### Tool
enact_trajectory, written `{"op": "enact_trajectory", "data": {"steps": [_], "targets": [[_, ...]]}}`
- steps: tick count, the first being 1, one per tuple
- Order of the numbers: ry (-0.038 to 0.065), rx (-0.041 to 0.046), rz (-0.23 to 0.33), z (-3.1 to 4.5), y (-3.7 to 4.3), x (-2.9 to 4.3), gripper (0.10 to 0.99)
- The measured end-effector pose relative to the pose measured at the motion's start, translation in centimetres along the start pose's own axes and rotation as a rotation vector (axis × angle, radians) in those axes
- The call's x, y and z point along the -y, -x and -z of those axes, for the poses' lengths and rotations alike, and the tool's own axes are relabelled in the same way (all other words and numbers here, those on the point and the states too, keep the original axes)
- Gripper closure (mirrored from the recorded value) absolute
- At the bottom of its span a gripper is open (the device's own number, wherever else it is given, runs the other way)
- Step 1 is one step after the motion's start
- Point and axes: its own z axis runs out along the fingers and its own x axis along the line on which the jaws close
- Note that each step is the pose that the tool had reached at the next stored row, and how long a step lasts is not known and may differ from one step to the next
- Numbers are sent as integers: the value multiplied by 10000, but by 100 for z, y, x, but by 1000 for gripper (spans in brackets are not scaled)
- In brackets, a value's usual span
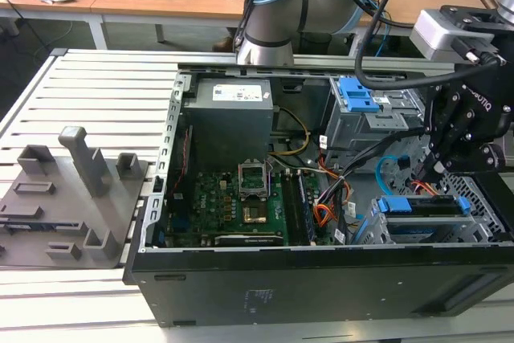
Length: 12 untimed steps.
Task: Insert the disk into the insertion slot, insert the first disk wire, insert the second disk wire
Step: 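Insert the first disk wire, then insert the second disk wire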
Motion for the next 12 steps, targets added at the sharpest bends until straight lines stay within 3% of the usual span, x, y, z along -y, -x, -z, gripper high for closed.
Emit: {"op": "enact_trajectory", "data": {"steps": [8, 10, 11, 12], "targets": [[0, 0, 0, 0, 0, -2, 973], [0, 1, 0, 0, 0, -2, 851], [0, 0, 0, 0, 0, -2, 725], [0, 0, 0, 0, 0, -3, 725]]}}
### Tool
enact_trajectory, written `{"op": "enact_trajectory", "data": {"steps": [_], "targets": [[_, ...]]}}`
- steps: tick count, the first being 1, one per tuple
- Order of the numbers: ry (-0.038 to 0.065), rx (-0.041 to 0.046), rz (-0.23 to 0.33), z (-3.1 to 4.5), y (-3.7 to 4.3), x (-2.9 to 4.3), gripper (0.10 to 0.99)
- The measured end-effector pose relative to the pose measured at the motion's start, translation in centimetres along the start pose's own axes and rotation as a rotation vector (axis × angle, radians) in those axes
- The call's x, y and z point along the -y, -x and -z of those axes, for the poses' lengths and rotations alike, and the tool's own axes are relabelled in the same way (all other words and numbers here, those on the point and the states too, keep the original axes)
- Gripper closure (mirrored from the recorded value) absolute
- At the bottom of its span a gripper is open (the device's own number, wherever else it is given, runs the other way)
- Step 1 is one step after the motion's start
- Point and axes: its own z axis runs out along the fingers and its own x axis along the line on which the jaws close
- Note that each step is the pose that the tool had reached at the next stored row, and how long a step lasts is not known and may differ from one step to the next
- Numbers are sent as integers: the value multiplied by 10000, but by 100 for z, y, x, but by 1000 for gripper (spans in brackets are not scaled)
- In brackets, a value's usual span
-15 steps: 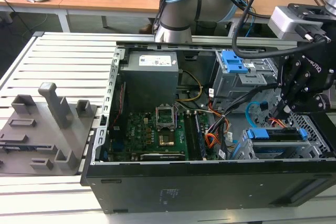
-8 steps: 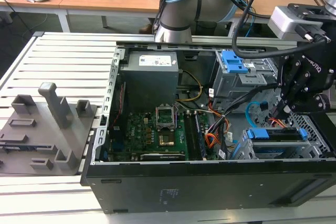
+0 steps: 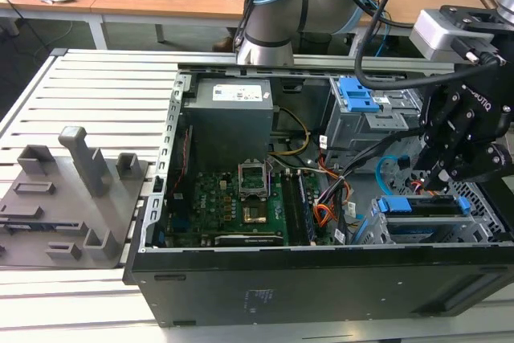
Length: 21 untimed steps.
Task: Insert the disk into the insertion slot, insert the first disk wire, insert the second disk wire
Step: 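Insert the second disk wire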
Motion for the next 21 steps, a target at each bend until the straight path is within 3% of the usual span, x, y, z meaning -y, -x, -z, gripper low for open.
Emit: {"op": "enact_trajectory", "data": {"steps": [2, 6, 20, 21], "targets": [[-9, -13, 277, 0, 0, 0, 725], [-60, -86, 1777, 0, 0, 0, 725], [-63, -99, 1849, 51, 3, -3, 725], [-63, -98, 1862, 52, 40, -4, 725]]}}
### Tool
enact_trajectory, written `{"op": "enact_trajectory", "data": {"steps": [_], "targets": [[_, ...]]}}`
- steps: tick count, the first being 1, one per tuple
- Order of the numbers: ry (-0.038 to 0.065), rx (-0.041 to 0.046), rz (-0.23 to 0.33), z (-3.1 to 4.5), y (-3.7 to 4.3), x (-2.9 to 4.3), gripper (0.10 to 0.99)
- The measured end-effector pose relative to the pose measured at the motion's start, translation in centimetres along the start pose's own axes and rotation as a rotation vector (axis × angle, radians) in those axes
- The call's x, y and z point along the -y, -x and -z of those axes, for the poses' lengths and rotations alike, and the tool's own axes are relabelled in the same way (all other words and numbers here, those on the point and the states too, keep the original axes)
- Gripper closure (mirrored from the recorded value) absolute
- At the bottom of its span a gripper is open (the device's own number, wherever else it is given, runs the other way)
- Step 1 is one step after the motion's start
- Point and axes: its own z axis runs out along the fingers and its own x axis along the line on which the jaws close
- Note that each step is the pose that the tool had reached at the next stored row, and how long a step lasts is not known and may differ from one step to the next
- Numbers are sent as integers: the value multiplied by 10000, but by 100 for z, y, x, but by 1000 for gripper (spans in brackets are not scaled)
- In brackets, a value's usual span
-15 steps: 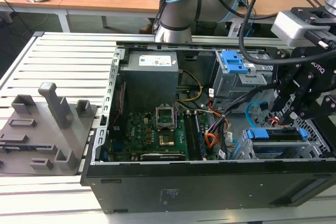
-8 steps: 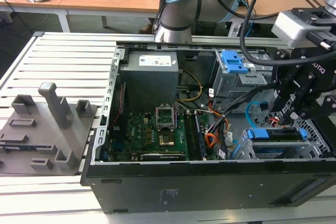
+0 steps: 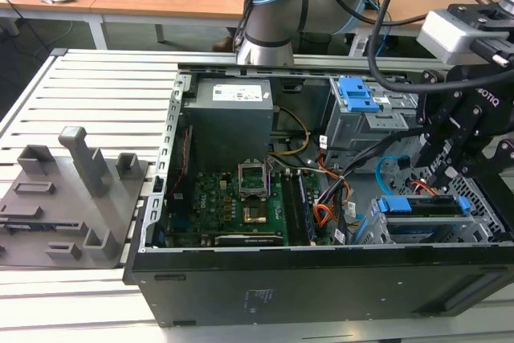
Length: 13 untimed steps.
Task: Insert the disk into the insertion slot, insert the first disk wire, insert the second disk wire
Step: 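Insert the second disk wire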
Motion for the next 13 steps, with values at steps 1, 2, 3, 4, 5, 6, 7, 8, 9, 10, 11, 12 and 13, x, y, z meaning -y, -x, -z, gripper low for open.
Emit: {"op": "enact_trajectory", "data": {"steps": [1, 2, 3, 4, 5, 6, 7, 8, 9, 10, 11, 12, 13], "targets": [[-1, -4, 24, 3, 46, 7, 725], [-1, -1, 35, 2, 76, 12, 725], [-1, -5, 50, 6, 147, 23, 725], [-2, -4, 57, 6, 189, 29, 725], [-2, -5, 63, 7, 247, 33, 725], [-2, -8, 64, 1, 333, 6, 725], [-1, -17, 70, -24, 358, -46, 725], [-2, -15, 77, -41, 360, -54, 725], [-2, -20, 89, -59, 361, -57, 725], [-3, -21, 105, -91, 363, -56, 725], [-3, -24, 116, -135, 364, -55, 725], [3, -59, 145, -175, 366, -53, 725], [6, -66, 167, -205, 367, -51, 725]]}}
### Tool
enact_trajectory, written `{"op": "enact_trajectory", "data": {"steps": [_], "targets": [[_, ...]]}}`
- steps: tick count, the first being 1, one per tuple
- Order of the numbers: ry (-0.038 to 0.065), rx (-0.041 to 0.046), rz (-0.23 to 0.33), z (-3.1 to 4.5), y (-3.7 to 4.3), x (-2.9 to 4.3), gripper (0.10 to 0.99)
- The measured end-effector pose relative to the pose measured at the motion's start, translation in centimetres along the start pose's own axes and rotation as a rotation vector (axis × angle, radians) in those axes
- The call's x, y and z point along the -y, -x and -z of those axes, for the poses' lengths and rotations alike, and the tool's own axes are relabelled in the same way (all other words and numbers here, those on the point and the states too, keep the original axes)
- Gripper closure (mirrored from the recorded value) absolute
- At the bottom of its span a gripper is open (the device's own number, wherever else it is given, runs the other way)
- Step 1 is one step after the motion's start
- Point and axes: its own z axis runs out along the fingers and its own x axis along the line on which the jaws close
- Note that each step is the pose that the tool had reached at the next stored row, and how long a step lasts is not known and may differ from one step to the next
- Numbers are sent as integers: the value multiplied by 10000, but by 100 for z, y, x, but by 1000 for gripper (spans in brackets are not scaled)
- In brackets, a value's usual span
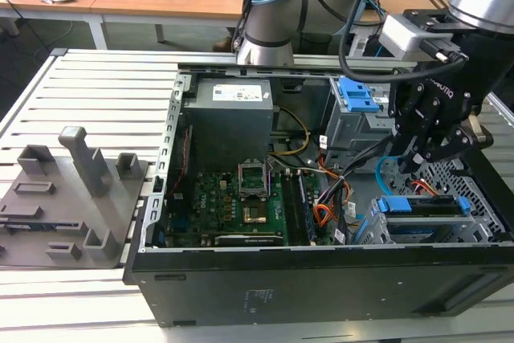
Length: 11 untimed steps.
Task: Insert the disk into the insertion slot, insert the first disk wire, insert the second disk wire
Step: 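Insert the second disk wire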
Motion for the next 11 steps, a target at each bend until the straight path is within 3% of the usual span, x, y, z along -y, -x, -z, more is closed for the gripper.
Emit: {"op": "enact_trajectory", "data": {"steps": [5, 6, 7, 11], "targets": [[4, -19, 14, -19, 1, 1, 741], [4, -19, 15, -19, 1, 1, 871], [4, -19, 15, -19, 1, 1, 914], [3, -19, 15, -19, 1, 1, 933]]}}
